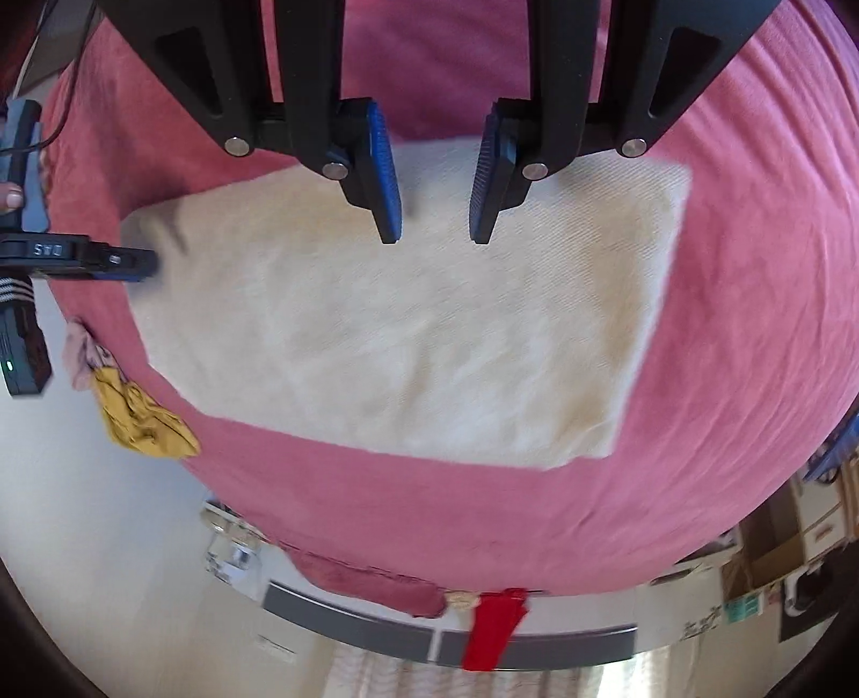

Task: Fold clothes

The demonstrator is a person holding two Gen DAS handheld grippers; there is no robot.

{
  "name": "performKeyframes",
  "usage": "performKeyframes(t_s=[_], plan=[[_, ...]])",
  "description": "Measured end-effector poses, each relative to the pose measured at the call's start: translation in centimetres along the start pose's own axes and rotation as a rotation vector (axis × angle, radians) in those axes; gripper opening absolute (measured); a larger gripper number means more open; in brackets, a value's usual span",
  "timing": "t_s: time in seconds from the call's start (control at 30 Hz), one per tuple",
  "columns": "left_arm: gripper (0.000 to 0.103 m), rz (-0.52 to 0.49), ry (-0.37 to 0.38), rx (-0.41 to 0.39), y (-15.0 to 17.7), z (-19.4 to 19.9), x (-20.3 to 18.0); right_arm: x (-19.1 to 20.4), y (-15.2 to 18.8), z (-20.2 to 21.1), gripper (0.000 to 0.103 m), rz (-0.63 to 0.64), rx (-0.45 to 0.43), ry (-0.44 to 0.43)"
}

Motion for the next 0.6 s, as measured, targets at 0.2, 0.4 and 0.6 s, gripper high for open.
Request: performKeyframes(t_s=[0.2, 0.4, 0.6], plan=[[0.026, -0.075, -0.007, 0.123, 2.9, -4.2, -2.8, 1.3, 2.3, -4.1, 0.063, 0.112, 0.077, 0.063], [0.026, -0.081, 0.049, 0.027, -0.2, -2.3, -3.0, 1.5, 0.4, -2.6, 0.064, 0.111, 0.049, 0.001], [0.026, -0.004, -0.059, 0.093, -2.8, -6.7, 1.1, -3.6, -7.5, -3.9, 0.071, -0.106, -0.049, 0.005]])
Point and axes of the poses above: each gripper's, at about its wrist camera, not at the fingertips, and z roughly against the way its jaws point, x to its left, y to its underside, the point moved 10 cm from there along -z, roughly the way its jaws point, and after that the axes turned 7 degrees about -x, right-handed, at the moved point
